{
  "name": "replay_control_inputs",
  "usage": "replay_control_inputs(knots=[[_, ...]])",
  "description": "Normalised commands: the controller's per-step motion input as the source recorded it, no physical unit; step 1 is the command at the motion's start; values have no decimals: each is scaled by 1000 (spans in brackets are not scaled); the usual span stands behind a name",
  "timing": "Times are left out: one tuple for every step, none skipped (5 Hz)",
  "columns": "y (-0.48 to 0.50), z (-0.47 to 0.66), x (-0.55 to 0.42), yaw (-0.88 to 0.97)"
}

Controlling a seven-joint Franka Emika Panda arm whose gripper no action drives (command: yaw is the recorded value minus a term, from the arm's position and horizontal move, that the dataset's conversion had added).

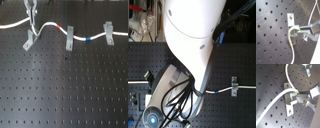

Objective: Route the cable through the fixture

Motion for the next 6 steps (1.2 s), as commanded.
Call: replay_control_inputs(knots=[[26,0,0,874],[9,0,-31,849],[40,1,-204,729],[13,4,-417,500],[34,7,-377,463],[25,1,-306,411]])
